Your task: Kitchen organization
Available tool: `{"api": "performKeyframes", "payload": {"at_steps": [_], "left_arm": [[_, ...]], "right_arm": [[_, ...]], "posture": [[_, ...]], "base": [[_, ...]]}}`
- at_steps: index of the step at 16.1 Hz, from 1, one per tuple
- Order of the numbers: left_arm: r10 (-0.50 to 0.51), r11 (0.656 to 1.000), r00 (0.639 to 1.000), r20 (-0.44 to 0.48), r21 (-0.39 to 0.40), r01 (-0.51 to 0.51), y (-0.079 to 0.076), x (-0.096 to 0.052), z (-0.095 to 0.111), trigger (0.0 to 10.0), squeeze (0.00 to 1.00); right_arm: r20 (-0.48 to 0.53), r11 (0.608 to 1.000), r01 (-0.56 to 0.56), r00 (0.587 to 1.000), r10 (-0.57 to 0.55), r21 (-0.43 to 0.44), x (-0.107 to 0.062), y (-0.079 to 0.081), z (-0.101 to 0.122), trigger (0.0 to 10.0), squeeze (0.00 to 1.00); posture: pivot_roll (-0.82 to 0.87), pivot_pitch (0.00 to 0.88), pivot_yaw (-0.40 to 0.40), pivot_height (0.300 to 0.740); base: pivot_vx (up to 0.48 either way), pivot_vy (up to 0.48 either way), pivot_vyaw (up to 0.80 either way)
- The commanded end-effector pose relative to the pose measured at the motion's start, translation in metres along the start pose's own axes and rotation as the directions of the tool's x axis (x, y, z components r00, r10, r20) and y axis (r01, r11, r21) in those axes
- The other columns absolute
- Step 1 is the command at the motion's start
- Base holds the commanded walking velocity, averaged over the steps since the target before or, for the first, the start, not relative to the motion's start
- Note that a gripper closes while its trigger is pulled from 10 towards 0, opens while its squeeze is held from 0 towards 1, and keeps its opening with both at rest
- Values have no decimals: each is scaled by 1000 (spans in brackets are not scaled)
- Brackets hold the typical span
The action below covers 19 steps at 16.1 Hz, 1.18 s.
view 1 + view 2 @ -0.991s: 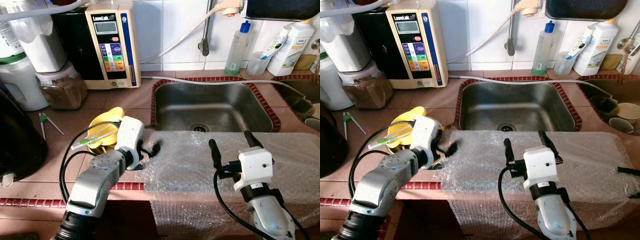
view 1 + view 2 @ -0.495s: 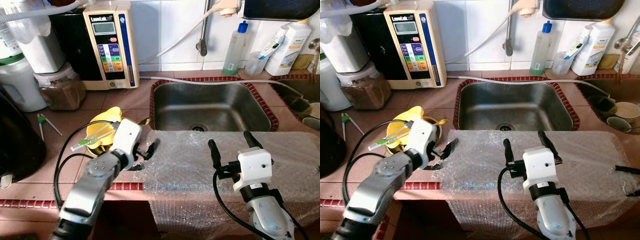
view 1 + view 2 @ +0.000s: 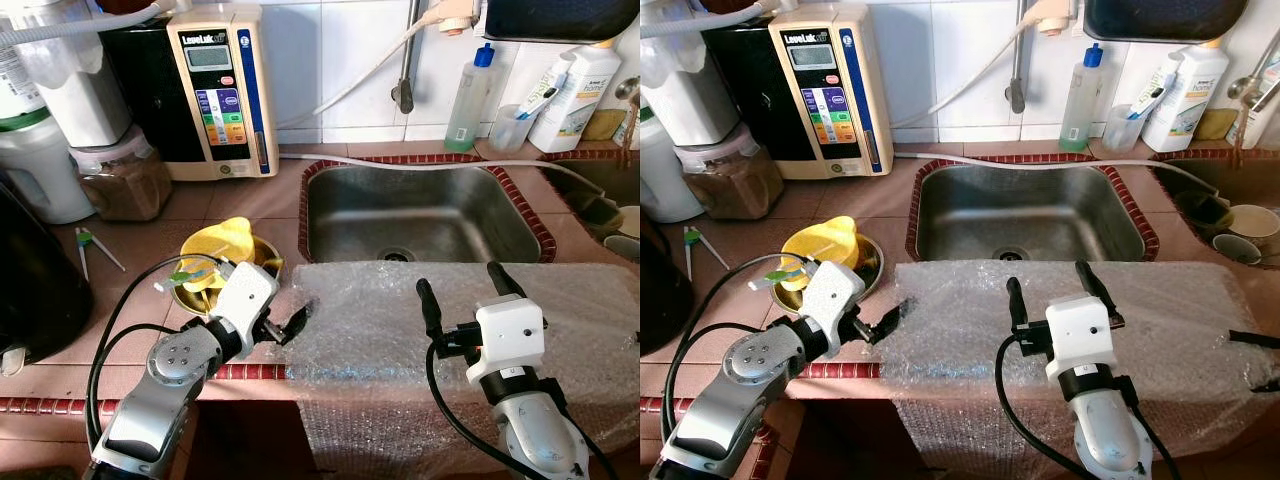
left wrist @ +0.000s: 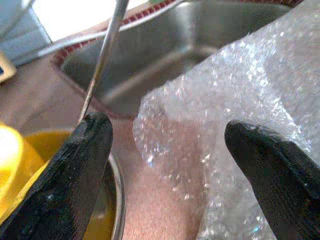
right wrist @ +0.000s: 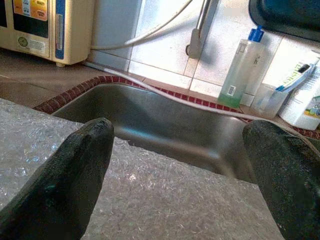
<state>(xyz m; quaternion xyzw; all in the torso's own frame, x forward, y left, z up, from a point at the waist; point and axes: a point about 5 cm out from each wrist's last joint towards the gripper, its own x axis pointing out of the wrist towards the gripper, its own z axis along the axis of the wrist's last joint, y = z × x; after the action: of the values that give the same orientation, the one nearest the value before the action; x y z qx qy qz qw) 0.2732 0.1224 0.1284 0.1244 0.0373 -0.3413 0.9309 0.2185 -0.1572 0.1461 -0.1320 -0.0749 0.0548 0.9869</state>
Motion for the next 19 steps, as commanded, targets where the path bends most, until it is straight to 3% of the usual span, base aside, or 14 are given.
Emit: {"api": "performKeyframes", "payload": {"at_steps": [1, 7, 11, 12, 15, 18, 19], "left_arm": [[-8, 1000, 1000, 9, 27, 8, -1, -3, 2, 10000, 0], [52, 976, 998, -39, 212, -43, 5, -16, -13, 10000, 0], [90, 983, 987, -133, 172, -67, 5, -18, -33, 10000, 0], [86, 985, 977, -193, 163, -55, 2, -16, -44, 10000, 0], [84, 989, 969, -233, 139, -52, -2, -10, -51, 10000, 0], [103, 988, 951, -292, 139, -64, -1, -6, -56, 10000, 0], [151, 978, 933, -325, 185, -94, 6, -6, -58, 10000, 0]], "right_arm": [[-3, 1000, -9, 1000, 9, -1, 0, 0, -1, 10000, 0], [-4, 1000, -10, 1000, 10, 0, 0, 1, -1, 10000, 0], [-12, 1000, -18, 1000, 18, 4, 0, 4, -3, 10000, 0], [-15, 1000, -19, 1000, 19, 3, 0, 4, -4, 10000, 0], [-16, 1000, -19, 1000, 19, 1, 0, 4, -4, 10000, 0], [-16, 1000, -17, 1000, 17, -2, 0, 3, -4, 10000, 0], [-17, 1000, -16, 1000, 16, -1, 0, 3, -4, 10000, 0]], "posture": [[54, 5, 44, 740], [54, 5, 51, 740], [55, 1, 53, 740], [55, 0, 54, 740], [51, 0, 52, 740], [48, 0, 51, 740], [48, 0, 51, 740]], "base": [[0, 0, 0], [0, 0, 0], [0, 0, 0], [0, 0, 0], [0, 0, 0], [0, 0, 0], [0, 0, 0]]}}
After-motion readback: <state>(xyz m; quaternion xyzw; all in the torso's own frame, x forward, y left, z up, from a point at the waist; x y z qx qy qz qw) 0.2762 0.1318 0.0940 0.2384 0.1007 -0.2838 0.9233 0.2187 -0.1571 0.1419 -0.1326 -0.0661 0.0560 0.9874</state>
